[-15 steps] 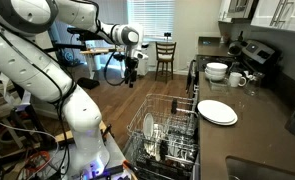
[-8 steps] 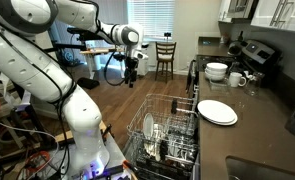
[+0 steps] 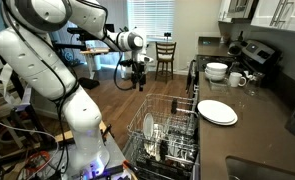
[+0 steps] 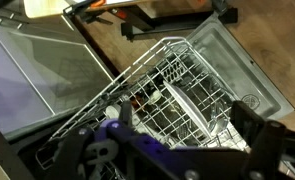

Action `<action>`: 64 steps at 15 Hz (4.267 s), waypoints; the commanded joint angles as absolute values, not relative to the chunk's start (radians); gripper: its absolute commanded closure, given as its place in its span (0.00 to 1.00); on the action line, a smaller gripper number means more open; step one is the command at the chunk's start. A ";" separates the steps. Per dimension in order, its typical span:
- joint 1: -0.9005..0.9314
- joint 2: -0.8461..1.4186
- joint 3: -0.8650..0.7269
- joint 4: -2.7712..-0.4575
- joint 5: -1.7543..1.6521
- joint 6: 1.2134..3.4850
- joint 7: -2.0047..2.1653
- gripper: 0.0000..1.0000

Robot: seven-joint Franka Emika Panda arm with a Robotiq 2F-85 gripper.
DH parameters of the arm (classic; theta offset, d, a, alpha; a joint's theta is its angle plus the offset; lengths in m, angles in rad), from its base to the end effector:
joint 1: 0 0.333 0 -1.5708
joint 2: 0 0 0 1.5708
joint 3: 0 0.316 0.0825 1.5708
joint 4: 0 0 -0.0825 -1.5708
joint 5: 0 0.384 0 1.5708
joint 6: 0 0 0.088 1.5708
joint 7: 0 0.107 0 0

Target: Pick up the white plate from the dishwasher and position it among the white plates on the counter

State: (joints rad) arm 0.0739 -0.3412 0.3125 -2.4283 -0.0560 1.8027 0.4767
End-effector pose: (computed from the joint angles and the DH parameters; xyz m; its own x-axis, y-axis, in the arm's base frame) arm 0.3742 0.1481 0.4072 0.9730 -0.1262 -0.1933 -0.0711 -0.9604 0.2694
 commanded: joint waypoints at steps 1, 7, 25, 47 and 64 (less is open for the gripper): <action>0.091 -0.208 0.277 -2.389 -0.122 1.930 0.375 0.00; 0.123 -0.061 0.214 -2.405 -0.084 2.206 0.135 0.00; 0.135 0.285 0.147 -2.347 -0.104 2.317 -0.205 0.00; 0.152 0.388 0.119 -2.351 -0.238 2.549 -0.167 0.31; 0.140 0.395 0.121 -2.356 -0.211 2.559 -0.189 0.66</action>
